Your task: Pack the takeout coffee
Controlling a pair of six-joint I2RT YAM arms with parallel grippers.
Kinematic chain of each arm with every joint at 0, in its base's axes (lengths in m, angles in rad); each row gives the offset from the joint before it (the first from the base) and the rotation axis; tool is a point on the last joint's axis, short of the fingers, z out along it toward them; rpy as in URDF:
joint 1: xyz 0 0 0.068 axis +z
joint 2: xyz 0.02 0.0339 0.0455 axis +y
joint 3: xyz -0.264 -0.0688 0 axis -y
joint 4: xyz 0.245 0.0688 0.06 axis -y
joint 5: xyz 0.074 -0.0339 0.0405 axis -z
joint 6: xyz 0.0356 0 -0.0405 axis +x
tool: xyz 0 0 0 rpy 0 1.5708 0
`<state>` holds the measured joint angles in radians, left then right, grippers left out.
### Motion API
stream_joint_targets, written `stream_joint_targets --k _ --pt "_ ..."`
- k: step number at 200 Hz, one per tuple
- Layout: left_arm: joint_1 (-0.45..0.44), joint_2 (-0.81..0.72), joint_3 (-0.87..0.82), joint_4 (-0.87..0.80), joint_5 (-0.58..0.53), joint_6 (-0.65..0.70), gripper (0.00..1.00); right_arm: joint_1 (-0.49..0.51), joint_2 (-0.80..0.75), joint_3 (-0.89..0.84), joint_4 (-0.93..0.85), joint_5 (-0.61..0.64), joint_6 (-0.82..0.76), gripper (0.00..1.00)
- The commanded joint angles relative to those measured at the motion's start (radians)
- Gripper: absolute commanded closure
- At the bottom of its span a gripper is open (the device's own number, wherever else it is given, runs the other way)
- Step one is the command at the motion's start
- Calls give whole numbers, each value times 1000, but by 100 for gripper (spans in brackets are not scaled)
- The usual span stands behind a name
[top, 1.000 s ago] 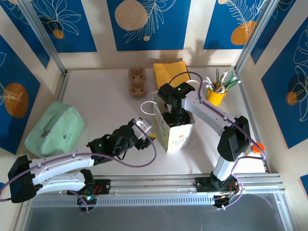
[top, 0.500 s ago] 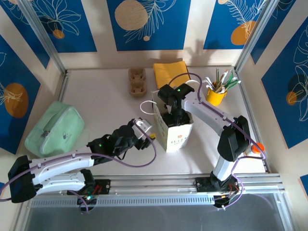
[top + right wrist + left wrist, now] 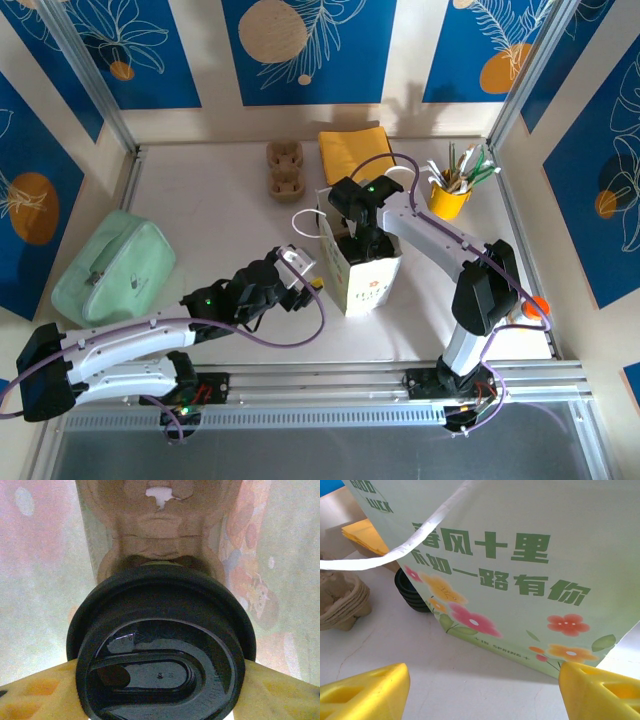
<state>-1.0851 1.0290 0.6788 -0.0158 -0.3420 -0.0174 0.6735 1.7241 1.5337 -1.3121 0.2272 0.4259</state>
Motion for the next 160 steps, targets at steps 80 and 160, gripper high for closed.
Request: stream_joint_targets --k 80,160 --pt "-11 -24 7 -1 -11 -3 22 1 26 -53 43 -50 -10 46" --pt "-10 -27 13 -1 -10 3 22 1 64 -75 74 -70 -15 45"
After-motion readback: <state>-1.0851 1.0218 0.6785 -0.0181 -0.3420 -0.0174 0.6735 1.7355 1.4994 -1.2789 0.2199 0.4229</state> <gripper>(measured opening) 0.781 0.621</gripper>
